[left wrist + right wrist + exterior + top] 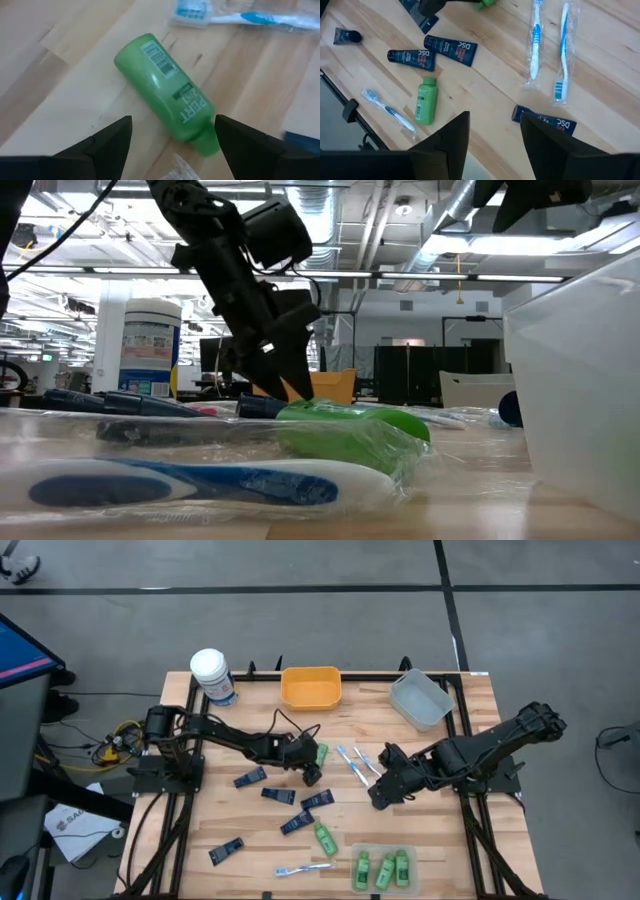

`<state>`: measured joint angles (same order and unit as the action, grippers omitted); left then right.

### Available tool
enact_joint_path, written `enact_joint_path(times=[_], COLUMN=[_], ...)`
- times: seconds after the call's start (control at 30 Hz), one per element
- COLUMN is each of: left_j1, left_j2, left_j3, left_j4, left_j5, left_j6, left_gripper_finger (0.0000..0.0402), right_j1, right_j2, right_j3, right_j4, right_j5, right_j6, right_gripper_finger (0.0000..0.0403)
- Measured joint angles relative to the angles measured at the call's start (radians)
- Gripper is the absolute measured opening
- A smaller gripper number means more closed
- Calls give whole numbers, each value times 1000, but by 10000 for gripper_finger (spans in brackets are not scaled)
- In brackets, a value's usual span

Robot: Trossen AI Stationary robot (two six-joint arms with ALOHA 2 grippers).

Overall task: Pick & Place Travel size toiletries
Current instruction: Put the green shampoo into the transparent bin

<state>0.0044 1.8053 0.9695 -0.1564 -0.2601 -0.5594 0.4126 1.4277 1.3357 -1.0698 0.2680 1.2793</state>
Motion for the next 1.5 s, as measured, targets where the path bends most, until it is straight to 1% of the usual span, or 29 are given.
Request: enact_joint_path(times=[0.37, 0.57, 0.67, 0.8, 0.9, 1.0, 1.07, 1.4, 1.47, 1.5], left_j1=[-34, -42, -42, -42, -42, -37, -35, -24, -20, -19], left_j2=[0, 9, 25, 64, 71, 63, 62, 60, 59, 57], left_j3=[0, -1, 1, 1, 2, 1, 1, 1, 1, 1], left_j4=[-1, -6, -2, 0, 0, -5, -9, -18, -17, -17], left_j5=[-3, -27, -66, -59, -64, -64, -59, -21, 1, 8], left_j6=[-29, -24, -23, -20, -20, -13, -1, 12, 13, 14], left_gripper_finger=[280, 280, 280, 278, 269, 249, 229, 100, 86, 86], right_j1=[0, 0, 0, 0, 0, 0, 0, -3, -7, -11], right_j2=[0, 0, 0, 0, 0, 0, 0, 0, 0, 0], right_j3=[0, 0, 0, 0, 0, 0, 0, 0, 0, 0], right_j4=[1, 8, 9, 12, 13, 17, 18, 30, 39, 43], right_j5=[24, 29, 29, 29, 29, 29, 29, 89, 101, 102], right_j6=[-23, -23, -23, -23, -15, -15, -15, -30, -47, -57], right_gripper_finger=[168, 168, 168, 168, 168, 168, 168, 168, 168, 168])
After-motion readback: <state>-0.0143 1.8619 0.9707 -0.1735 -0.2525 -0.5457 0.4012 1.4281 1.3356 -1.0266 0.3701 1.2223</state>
